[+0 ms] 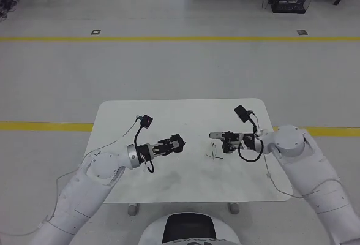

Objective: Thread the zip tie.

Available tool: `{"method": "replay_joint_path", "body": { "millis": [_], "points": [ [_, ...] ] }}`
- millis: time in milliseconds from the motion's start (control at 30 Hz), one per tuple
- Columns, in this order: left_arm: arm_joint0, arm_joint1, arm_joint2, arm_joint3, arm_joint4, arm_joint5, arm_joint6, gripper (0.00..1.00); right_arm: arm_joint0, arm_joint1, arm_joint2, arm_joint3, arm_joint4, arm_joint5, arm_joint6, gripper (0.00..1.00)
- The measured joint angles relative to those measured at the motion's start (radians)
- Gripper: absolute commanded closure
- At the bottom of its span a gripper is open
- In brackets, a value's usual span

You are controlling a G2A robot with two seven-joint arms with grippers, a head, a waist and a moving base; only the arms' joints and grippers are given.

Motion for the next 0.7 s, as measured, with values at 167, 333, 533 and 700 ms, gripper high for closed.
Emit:
{"method": "replay_joint_path", "body": {
  "millis": [167, 333, 533, 700],
  "points": [
    [0.000, 0.000, 0.000, 0.000, 0.000, 0.000, 0.000, 1.00, 0.113, -0.023, -0.100, 0.086, -0.056, 0.096, 0.008, 0.00],
    [0.000, 0.000, 0.000, 0.000, 0.000, 0.000, 0.000, 1.00, 0.110, -0.022, -0.097, 0.083, -0.054, 0.092, 0.009, 0.00],
    [0.000, 0.000, 0.000, 0.000, 0.000, 0.000, 0.000, 1.00, 0.110, -0.022, -0.098, 0.083, -0.054, 0.092, 0.009, 0.00],
    [0.000, 0.000, 0.000, 0.000, 0.000, 0.000, 0.000, 1.00, 0.110, -0.022, -0.098, 0.083, -0.054, 0.092, 0.009, 0.00]
  ]
}}
